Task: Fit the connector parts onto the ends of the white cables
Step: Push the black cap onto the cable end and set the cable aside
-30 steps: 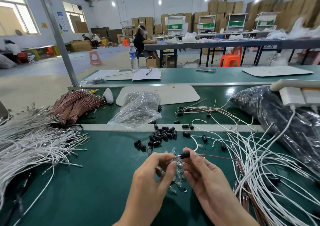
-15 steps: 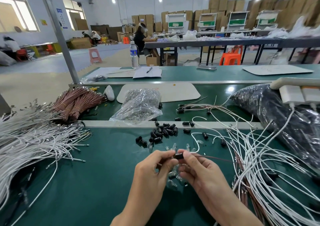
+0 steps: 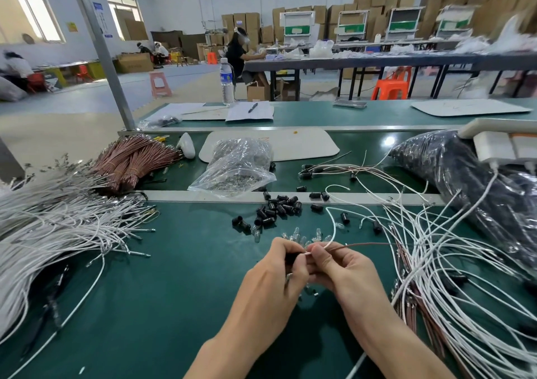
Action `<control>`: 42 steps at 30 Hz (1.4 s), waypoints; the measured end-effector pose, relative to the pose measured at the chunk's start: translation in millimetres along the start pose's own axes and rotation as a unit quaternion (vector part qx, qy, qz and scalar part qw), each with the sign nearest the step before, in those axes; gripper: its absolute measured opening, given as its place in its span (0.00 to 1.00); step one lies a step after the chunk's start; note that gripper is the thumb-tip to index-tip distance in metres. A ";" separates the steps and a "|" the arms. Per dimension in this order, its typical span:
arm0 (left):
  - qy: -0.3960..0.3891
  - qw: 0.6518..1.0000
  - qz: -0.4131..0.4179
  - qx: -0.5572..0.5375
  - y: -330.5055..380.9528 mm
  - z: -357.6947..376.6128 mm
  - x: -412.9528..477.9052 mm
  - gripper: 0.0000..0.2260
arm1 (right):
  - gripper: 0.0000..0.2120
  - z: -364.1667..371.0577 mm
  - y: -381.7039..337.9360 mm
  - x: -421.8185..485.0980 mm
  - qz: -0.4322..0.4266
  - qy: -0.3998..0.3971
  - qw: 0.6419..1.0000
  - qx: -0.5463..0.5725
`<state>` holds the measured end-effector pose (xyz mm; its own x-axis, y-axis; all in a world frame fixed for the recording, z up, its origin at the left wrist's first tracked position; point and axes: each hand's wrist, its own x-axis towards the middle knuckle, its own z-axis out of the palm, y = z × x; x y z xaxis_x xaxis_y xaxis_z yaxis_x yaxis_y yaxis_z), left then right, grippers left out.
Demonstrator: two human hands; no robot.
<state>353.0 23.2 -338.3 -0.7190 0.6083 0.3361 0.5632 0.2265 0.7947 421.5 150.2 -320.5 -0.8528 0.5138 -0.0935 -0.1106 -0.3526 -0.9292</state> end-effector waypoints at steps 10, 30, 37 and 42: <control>0.022 0.999 0.002 -0.044 1.9 -4.0 -3.2 0.06 | 0.18 3.6 4.2 -2.5 0.026 -0.021 0.998 0.054; 0.257 0.964 0.071 -0.019 8.6 -48.3 -14.8 0.04 | 0.11 -11.2 -18.1 -3.6 0.032 0.004 0.981 0.192; 0.392 0.911 0.048 -0.116 8.6 -80.5 -30.8 0.06 | 0.18 3.4 -18.0 -3.8 0.113 -0.048 0.976 0.177; 0.308 0.939 0.126 -0.083 40.3 -88.4 -15.2 0.05 | 0.29 33.2 -11.1 -10.6 0.220 -0.128 0.957 0.141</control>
<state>350.6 -44.2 -266.7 -0.6988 0.0586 0.7129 0.7133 -0.0188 0.7006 414.8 122.7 -297.3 -0.9412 0.0722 -0.3301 0.1857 -0.7057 -0.6837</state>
